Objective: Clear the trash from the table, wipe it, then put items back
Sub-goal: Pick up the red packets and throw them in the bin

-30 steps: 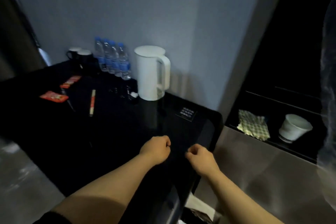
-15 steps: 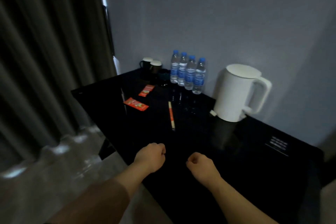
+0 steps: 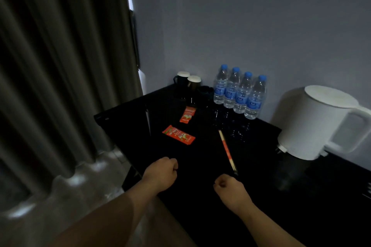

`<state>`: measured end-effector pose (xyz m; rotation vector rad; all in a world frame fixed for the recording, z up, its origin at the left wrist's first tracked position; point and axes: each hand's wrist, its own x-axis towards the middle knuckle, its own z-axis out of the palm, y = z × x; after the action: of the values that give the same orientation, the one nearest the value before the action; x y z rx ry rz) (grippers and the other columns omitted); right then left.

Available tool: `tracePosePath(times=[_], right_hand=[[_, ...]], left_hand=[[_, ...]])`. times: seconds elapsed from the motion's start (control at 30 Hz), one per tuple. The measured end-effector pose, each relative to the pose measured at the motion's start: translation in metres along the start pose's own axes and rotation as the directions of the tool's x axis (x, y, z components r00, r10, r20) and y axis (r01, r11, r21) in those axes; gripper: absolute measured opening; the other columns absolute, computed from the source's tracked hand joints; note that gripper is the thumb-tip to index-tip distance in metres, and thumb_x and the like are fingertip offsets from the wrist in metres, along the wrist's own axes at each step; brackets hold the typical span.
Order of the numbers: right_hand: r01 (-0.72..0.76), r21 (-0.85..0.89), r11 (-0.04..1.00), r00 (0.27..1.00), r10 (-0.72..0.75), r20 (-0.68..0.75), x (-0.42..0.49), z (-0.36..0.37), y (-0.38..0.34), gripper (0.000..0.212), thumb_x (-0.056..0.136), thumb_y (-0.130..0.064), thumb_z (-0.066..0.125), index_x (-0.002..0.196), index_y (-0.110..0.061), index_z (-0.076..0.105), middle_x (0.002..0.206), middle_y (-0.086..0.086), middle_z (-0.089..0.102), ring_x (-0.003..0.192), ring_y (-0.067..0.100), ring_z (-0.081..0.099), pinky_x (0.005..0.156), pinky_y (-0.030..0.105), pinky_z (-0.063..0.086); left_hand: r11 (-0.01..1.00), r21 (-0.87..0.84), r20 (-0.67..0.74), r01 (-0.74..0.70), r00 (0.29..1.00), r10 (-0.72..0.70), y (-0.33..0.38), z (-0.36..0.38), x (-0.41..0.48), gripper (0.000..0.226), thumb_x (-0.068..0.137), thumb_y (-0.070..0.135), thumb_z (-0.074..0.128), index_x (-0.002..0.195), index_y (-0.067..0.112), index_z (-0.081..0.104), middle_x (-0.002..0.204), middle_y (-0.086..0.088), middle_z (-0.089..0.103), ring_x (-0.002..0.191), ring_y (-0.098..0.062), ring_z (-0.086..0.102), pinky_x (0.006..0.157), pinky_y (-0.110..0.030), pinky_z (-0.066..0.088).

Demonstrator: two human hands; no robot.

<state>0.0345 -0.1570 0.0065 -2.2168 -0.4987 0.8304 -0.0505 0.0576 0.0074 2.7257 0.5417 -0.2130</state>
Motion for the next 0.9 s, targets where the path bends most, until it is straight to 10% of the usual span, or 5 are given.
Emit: tracePosePath(times=[0.5, 0.9], right_hand=[[0.017, -0.233, 0.972, 0.996, -0.035, -0.077, 0.216, 0.021, -0.097, 0.030, 0.093, -0.032, 0.050, 0.119, -0.018, 0.054, 0.116, 0.005, 0.054, 0.109, 0.023, 0.053, 0.090, 0.033, 0.046], [-0.339, -0.353, 0.872, 0.936, 0.277, -0.215, 0.259, 0.026, -0.106, 0.058, 0.088, -0.053, 0.049, 0.139, -0.029, 0.037, 0.142, -0.002, 0.033, 0.133, 0.021, 0.026, 0.105, 0.046, 0.026]], left_hand=[[0.991, -0.121, 0.039, 0.061, 0.998, -0.057, -0.083, -0.062, 0.178, 0.028, 0.096, 0.024, 0.045, 0.121, 0.018, 0.057, 0.125, -0.005, 0.053, 0.113, -0.018, 0.054, 0.093, -0.027, 0.046], [0.982, -0.186, 0.218, -0.026, 0.974, 0.067, -0.080, -0.053, 0.298, 0.036, 0.096, 0.027, 0.048, 0.132, 0.020, 0.047, 0.133, -0.006, 0.046, 0.115, -0.021, 0.052, 0.093, -0.032, 0.049]])
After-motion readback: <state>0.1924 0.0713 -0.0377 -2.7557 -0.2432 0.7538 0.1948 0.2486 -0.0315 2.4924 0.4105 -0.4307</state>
